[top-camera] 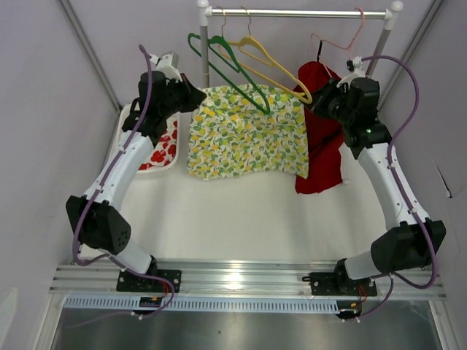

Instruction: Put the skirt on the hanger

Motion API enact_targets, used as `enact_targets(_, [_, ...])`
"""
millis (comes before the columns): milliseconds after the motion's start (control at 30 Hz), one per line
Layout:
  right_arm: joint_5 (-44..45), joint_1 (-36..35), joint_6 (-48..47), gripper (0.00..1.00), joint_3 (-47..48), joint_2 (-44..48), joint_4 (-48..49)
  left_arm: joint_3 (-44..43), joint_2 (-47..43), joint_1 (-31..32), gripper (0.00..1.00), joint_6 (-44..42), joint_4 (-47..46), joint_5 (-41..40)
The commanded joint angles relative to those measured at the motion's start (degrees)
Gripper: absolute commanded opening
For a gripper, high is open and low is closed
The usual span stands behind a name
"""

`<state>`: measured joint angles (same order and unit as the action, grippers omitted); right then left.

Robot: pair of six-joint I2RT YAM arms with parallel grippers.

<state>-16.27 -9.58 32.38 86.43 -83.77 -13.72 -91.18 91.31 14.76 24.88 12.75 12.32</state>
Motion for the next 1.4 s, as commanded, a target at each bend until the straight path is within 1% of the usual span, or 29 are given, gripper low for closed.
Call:
enact_targets(0, [-1.66, 0.18, -0.13, 0.03, -0.54, 2.9, -0.52, 0.37, -3.76, -0.26, 0.0, -1.94, 0.43, 3.59])
enact_targets(33, [-1.57, 0.09, 0.4, 0.03, -3.09, 5.52, 0.26, 5.17, -6.73, -0.26, 0.0, -1.6, -0.27, 4.2])
enact_targets(67, [-1.74, 0.01, 0.58, 0.03, -9.03, 7.02, 0.53, 11.14, -8.5, -0.26, 0.0, -1.25, -3.14, 4.38])
enact_targets(100, [-1.83, -0.08, 0.93, 0.03, -12.66, 8.87, 0.88, 17.37, -10.34, -0.18, 0.0, -0.2, -4.57, 4.47])
enact_targets(133, [-1.66, -0.08, 1.45, 0.03, -16.35, 12.71, 1.41, 23.09, -12.27, -0.26, 0.0, 0.51, -5.19, 4.56])
enact_targets(167, [-1.57, -0.34, 2.15, 0.03, -20.04, 14.75, 1.67, 25.93, -15.43, 0.09, 0.0, 0.95, -5.89, 5.34])
enact_targets(200, [-1.13, -0.96, 2.42, 0.04, -27.3, 16.86, 1.76, 31.88, -17.2, 0.35, 0.0, 2.35, -7.64, 5.44])
enact_targets(233, [-0.43, -1.22, 2.86, 0.04, -30.76, 20.8, 1.24, 37.77, -18.96, 0.87, 0.0, 3.32, -8.53, 5.26])
enact_targets(267, [0.01, -1.31, 3.99, 0.05, -34.1, 22.92, 1.32, 40.87, -22.28, 2.71, 0.04, 4.29, -9.4, 4.57])
enact_targets(300, [0.01, -1.84, 4.53, 0.08, -41.1, 25.03, 1.58, 46.21, -23.88, 3.94, 0.08, 5.51, -10.28, 3.69])
enact_targets(333, [0.27, -2.28, 5.23, 0.12, -44.39, 27.23, 1.33, 50.88, -25.37, 5.26, 0.12, 6.13, -10.21, 2.03])
enact_targets(367, [0.54, -2.72, 5.85, 0.16, -47.21, 31.17, 1.06, 53.01, -26.87, 7.71, 0.21, 6.66, -10.29, 0.36])
enact_targets(400, [0.89, -3.24, 6.55, 0.28, -52.11, 33.3, 0.36, 56.51, -29.58, 8.34, 0.33, 8.06, -9.94, -1.57])
enact_targets(433, [1.59, -4.47, 6.99, 0.36, -53.9, 35.14, -1.21, 59.16, -30.83, 8.79, 0.46, 8.6, -9.85, -2.2])
enact_targets(467, [2.12, -4.83, 7.34, 0.51, -55.31, 38.82, -1.92, 59.97, -32.32, 9.14, 0.61, 9.04, -9.68, -2.64])
enact_targets(500, [2.21, -5.09, 7.69, 0.57, -56.45, 40.59, -2.36, 61.37, -35.29, 9.23, 0.64, 9.39, -9.59, -3.34])
enact_targets(533, [2.56, -5.35, 7.78, 0.61, -57.51, 42.18, -3.76, 61.73, -36.71, 9.23, 0.66, 9.39, -9.24, -3.79])
enact_targets(567, [3.08, -5.62, 7.78, 0.66, -57.52, 43.59, -4.47, 61.56, -37.86, 9.32, 0.71, 9.39, -8.72, -4.05])
enact_targets(600, [3.44, -5.71, 7.61, 0.71, -57.34, 45.25, -5.26, 60.69, -39.35, 9.32, 0.72, 8.87, -8.01, -4.66])
enact_targets(700, [4.66, -5.8, 6.38, 0.72, -55.06, 45.45, -8.16, 57.35, -40.15, 9.32, 0.72, 7.9, -5.11, -4.76])
enact_targets(833, [5.81, -5.97, 4.89, 0.71, -51.72, 44.04, -8.7, 52.95, -39.54, 9.32, 0.7, 6.85, -2.65, -4.23])
enact_targets(867, [6.07, -5.97, 4.19, 0.7, -49.98, 43.69, -8.7, 52.6, -39.37, 9.32, 0.67, 6.76, -1.95, -4.14])
enact_targets(933, [6.17, -6.15, 3.57, 0.7, -48.3, 42.03, -8.7, 51.46, -39.36, 9.32, 0.65, 6.84, -1.16, -4.05])
enact_targets(967, [6.43, -6.24, 2.78, 0.7, -46.9, 41.5, -8.7, 51.45, -39.28, 9.32, 0.61, 7.02, -0.63, -4.05])
enact_targets(1167, [6.52, -6.5, 1.9, 0.69, -46.0, 38.59, -7.56, 51.8, -40.77, 9.58, 0.6, 7.2, 0.34, -5.72])
enact_targets(1233, [6.78, -6.94, 1.9, 0.69, -45.74, 38.24, -6.77, 50.66, -41.12, 9.67, 0.6, 7.28, 0.34, -6.08])
enact_targets(1300, [7.48, -7.38, 1.2, 0.69, -44.34, 37.1, -6.85, 49.17, -41.12, 9.84, 0.6, 7.37, 0.43, -6.95])
enact_targets(1367, [8.18, -8.34, 0.32, 0.69, -40.92, 35.44, -7.29, 47.68, -41.04, 10.02, 0.6, 7.28, 0.43, -7.13])
